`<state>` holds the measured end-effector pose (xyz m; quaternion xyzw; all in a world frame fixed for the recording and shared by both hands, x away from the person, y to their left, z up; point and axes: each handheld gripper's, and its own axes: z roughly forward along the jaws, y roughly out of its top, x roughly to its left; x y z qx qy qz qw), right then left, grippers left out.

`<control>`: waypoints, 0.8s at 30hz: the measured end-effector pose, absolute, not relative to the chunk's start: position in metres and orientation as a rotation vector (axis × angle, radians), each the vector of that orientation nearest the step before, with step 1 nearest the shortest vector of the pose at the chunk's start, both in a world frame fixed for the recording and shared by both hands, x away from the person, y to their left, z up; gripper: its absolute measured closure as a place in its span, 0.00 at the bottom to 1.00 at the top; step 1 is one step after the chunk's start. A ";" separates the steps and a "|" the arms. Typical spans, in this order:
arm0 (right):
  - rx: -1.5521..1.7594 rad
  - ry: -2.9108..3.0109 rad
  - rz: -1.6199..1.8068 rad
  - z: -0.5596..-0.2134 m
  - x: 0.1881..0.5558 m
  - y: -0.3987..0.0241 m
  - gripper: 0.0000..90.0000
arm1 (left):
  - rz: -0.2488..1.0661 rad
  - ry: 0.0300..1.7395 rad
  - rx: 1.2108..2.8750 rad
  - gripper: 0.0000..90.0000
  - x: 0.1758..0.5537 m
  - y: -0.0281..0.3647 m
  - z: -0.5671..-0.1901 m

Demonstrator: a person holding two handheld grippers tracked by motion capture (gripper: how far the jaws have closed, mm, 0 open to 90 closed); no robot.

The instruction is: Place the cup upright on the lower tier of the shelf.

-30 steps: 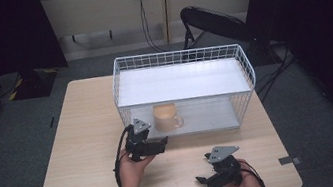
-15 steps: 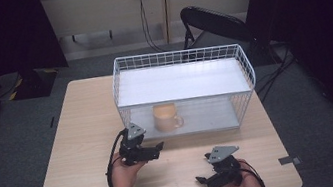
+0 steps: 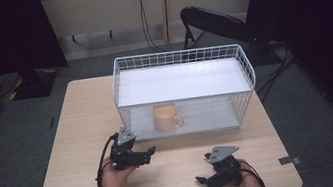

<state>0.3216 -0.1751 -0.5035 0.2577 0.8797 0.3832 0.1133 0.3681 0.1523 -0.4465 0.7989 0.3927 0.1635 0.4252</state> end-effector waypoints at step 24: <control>0.756 2.581 1.124 -0.503 0.322 -0.175 0.14 | 0.398 1.007 1.986 0.17 0.358 0.191 -0.448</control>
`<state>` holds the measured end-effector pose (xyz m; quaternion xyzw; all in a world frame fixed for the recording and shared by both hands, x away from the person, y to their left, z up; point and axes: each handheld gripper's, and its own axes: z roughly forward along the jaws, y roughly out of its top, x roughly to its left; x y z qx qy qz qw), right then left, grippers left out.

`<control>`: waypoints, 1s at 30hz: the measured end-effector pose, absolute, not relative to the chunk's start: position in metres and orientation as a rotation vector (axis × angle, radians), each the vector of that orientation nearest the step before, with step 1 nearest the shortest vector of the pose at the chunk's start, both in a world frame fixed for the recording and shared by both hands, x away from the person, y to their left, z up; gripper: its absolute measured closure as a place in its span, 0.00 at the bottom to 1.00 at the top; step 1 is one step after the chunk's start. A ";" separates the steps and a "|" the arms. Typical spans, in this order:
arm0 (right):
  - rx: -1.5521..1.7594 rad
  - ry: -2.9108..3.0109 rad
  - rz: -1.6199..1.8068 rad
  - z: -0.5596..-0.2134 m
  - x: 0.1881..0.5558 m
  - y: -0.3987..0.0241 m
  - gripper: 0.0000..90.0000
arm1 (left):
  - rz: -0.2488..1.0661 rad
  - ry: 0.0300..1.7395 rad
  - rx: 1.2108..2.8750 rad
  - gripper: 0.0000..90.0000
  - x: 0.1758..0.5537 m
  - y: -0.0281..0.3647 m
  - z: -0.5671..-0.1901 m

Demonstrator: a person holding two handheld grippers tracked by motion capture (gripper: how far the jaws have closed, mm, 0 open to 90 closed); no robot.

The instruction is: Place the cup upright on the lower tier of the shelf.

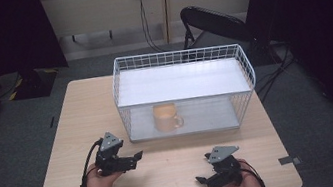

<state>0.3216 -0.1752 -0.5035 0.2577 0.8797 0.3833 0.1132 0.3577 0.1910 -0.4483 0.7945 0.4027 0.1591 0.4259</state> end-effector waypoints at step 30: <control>0.755 2.581 1.123 -0.503 0.322 -0.175 0.14 | 0.435 1.064 1.998 0.17 0.341 0.237 -0.465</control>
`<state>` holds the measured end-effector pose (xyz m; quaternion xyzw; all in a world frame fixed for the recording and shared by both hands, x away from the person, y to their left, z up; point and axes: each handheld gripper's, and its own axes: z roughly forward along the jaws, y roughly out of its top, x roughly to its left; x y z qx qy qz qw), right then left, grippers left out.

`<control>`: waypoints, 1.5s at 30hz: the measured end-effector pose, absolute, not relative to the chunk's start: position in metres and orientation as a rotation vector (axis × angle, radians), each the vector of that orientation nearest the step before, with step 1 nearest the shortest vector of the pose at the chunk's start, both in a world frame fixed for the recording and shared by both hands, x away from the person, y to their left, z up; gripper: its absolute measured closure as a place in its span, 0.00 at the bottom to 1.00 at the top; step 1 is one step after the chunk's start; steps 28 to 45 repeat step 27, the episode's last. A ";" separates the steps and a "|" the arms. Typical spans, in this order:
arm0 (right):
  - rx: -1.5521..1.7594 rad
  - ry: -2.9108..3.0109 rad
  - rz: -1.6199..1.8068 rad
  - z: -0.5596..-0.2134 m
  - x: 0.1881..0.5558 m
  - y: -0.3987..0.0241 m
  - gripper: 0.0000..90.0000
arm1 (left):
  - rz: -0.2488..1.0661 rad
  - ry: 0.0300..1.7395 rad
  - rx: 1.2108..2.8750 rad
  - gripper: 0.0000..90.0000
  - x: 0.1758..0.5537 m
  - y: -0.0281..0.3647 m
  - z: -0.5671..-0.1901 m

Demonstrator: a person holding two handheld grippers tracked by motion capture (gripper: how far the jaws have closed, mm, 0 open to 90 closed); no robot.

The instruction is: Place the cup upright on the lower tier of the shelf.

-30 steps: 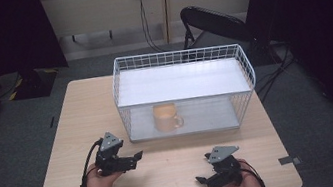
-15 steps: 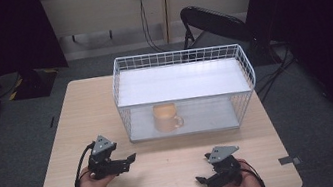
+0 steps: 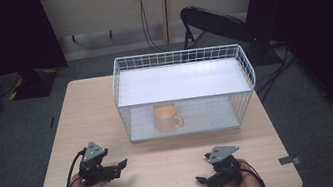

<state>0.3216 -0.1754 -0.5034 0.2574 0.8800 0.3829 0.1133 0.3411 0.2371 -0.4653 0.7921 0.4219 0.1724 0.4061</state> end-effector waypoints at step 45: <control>0.783 2.568 1.112 -0.503 0.322 -0.175 0.14 | 0.439 1.024 2.144 0.15 0.336 0.241 -0.502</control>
